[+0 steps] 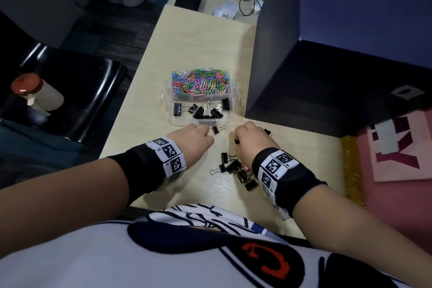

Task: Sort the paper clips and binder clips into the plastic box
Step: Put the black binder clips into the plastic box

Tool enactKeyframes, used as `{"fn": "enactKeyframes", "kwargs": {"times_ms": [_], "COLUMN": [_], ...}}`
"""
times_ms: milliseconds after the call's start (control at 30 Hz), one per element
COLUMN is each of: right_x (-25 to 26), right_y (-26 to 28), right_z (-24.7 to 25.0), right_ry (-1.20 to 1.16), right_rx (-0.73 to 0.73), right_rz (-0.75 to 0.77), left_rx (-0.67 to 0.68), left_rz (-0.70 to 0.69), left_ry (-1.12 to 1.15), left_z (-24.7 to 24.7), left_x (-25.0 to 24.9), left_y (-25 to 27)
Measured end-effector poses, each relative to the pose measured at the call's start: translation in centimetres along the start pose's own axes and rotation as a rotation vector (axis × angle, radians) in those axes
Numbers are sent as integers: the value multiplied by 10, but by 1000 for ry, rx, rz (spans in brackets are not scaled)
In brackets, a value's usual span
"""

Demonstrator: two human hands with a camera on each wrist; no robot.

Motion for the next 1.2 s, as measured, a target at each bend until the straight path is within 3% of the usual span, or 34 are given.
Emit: {"fn": "enactKeyframes", "kwargs": {"times_ms": [167,333,400,533,600,667,733,833,1033,1200], "right_x": [1,1,4,21,23,14,-3,-23,-29,-23], "right_y": [1,6,7,8,5,3,7,17,19,16], "right_z": [-6,3,14,48,54,48,37,23,1,-5], "right_ry": [-16,-163,-256,-392,-364,-256,-157,-152,-141,-104], "right_rx": [31,-16,-106,-365,-358,-231,-92,16,51,37], "right_rz": [-53,-136,-125,34,25,-105,-259,-383,-267,-169], "left_rx": [67,15,-61,-331,-442,-491,-448,-260,-36,-29], "left_rz": [64,52,22,-3,45,80,59,15,-44,33], "left_ry": [51,171,212,308,335,327,278,159,19,0], "left_z": [2,8,18,54,67,75,74,55,18,13], "left_x": [3,0,2,22,38,44,37,12,-12,-6], "left_y": [-2,4,7,9,8,9,9,4,-16,-18]}}
Point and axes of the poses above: each hand's wrist, its own y-axis away from the middle knuckle, its own z-axis out of the back of the hand, x = y × z, the point moved 5 cm from there along -y, towards the middle knuckle, and after that the axes turned 2 degrees about y, right-handed, at the moved point
